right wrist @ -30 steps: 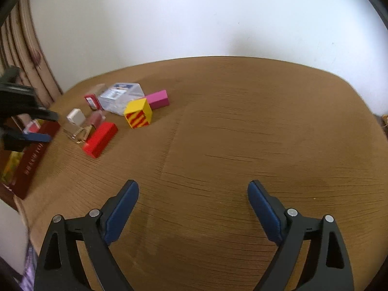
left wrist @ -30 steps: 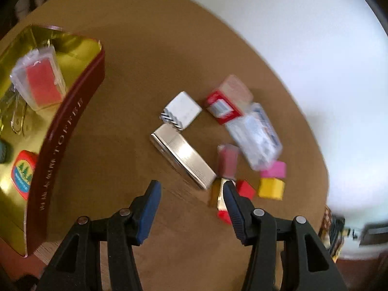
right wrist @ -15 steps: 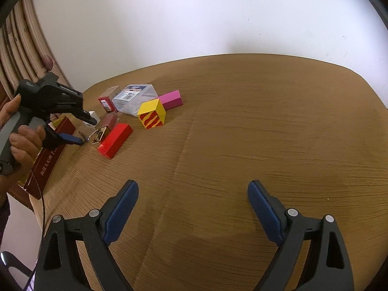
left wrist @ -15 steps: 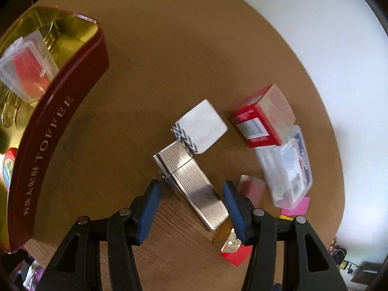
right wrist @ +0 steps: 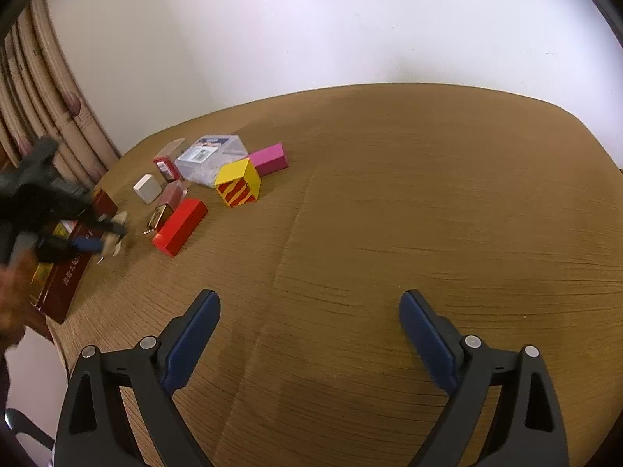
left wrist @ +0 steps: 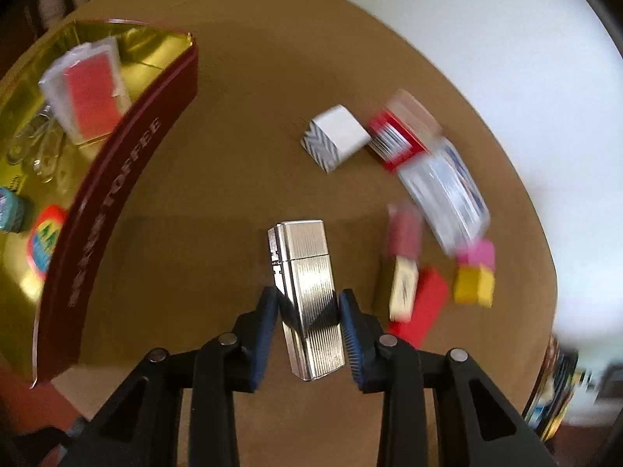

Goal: Organize rigid objects
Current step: 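Place the lighter in the tin while the right tool grasps the lipstick, then carry the lipstick into the tin and release it with the right tool, then grasp the red rectangular block with the right tool, then grasp the white cube with the left tool while the right tool holds the red block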

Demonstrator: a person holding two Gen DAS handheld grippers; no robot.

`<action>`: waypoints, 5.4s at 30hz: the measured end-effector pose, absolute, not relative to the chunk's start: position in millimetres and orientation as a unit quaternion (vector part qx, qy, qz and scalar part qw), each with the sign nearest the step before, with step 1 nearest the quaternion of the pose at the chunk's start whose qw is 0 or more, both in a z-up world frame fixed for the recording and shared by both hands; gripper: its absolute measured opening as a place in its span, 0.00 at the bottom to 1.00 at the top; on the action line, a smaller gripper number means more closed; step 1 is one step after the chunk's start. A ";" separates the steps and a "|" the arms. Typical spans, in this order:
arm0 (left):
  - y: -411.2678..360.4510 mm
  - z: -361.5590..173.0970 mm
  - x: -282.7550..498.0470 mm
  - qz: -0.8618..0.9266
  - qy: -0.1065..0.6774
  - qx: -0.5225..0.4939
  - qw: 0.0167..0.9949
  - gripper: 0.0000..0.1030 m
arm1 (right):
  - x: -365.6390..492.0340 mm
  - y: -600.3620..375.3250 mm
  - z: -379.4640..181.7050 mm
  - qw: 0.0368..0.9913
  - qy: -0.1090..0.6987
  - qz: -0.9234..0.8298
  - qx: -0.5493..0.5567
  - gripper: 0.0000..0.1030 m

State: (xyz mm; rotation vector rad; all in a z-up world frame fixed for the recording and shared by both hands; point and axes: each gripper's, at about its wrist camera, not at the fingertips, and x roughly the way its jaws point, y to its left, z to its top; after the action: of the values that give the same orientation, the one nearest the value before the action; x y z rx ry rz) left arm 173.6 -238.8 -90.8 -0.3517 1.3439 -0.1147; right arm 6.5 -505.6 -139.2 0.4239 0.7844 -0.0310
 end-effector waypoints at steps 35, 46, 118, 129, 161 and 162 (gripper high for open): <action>-36.2 -55.4 168.6 -0.003 0.579 -0.118 0.807 0.32 | 198.8 -344.0 -120.5 0.854 0.510 0.081 0.062 0.23; -9.9 -14.7 120.7 0.038 0.485 -0.111 0.867 0.36 | 183.5 -352.5 -104.1 0.852 0.500 0.099 0.119 0.19; -35.6 -27.1 20.2 0.060 0.391 -0.029 0.918 0.40 | 128.0 -390.0 -125.1 0.848 0.472 -0.051 0.236 0.54; -42.0 -28.1 16.8 0.052 0.394 -0.020 0.917 0.40 | 95.1 -399.1 -117.8 0.858 0.474 -0.029 0.195 0.28; -258.9 -45.1 211.4 -0.148 0.455 0.138 0.867 0.52 | -8.8 -551.1 -153.2 0.884 0.405 -0.131 0.193 0.27; -261.3 -49.7 216.2 -0.154 0.458 0.138 0.864 0.52 | -8.5 -551.2 -153.2 0.884 0.405 -0.128 0.193 0.27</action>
State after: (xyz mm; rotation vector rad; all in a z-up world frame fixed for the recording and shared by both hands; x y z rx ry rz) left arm 216.2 -261.3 -49.7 0.2895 0.9599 -0.3229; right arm -8.5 -551.2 -153.2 0.4021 0.8425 -0.2671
